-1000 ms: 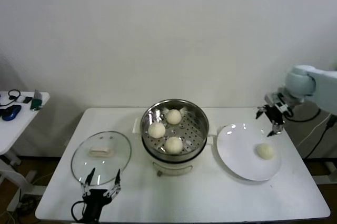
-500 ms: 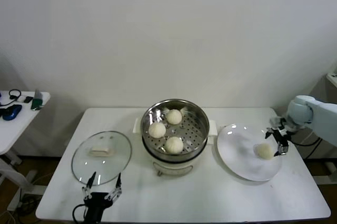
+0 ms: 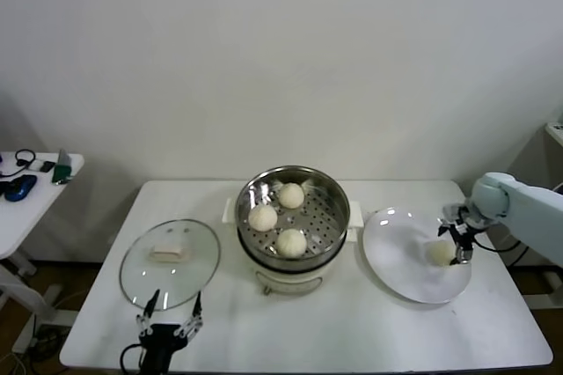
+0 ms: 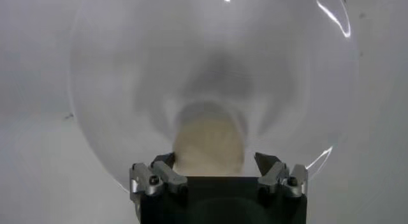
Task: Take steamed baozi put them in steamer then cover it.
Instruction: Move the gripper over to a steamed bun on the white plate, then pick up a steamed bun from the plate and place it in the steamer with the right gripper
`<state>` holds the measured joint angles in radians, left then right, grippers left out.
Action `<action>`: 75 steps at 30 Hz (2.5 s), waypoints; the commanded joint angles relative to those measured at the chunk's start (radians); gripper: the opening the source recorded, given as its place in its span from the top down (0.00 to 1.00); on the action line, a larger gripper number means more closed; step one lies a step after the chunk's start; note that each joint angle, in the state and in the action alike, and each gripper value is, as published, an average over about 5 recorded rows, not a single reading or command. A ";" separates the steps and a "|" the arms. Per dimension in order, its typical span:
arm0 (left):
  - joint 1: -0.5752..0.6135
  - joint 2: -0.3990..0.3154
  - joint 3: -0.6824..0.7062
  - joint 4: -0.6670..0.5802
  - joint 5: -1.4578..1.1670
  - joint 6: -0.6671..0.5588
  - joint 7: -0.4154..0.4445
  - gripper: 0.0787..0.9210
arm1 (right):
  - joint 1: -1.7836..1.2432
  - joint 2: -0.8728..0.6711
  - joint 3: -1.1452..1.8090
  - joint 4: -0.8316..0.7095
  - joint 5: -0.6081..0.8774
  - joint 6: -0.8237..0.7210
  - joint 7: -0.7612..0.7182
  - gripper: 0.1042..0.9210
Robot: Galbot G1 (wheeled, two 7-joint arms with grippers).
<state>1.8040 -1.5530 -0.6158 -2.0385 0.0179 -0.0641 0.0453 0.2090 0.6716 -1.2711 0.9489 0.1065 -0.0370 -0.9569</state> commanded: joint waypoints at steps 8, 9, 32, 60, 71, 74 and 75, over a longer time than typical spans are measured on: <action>0.000 -0.002 0.005 -0.006 -0.001 0.001 -0.001 0.12 | 0.031 0.013 -0.005 0.005 0.014 -0.016 -0.017 0.30; 0.000 -0.002 0.005 -0.006 -0.001 0.001 -0.001 0.12 | 0.055 0.012 -0.021 0.010 0.022 -0.016 -0.020 0.31; -0.013 0.017 0.012 -0.018 -0.012 0.013 0.005 0.12 | 0.908 0.331 -0.459 0.483 0.756 -0.185 -0.030 0.31; -0.013 0.020 -0.006 -0.009 -0.021 0.005 0.004 0.12 | 0.437 0.450 -0.379 0.323 0.502 -0.242 0.091 0.31; -0.015 0.021 -0.009 -0.012 -0.023 0.007 0.005 0.12 | 0.449 0.464 -0.353 0.282 0.503 -0.208 0.059 0.24; -0.016 0.022 -0.009 -0.016 -0.023 0.009 0.006 0.12 | 0.497 0.446 -0.343 0.283 0.540 -0.189 0.035 0.16; -0.016 0.022 -0.010 -0.019 -0.023 0.010 0.006 0.12 | 0.521 0.434 -0.336 0.285 0.570 -0.184 0.021 0.14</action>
<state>1.7885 -1.5318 -0.6254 -2.0539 -0.0051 -0.0561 0.0507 0.6779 1.1224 -1.6324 1.2544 0.6239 -0.2519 -0.8884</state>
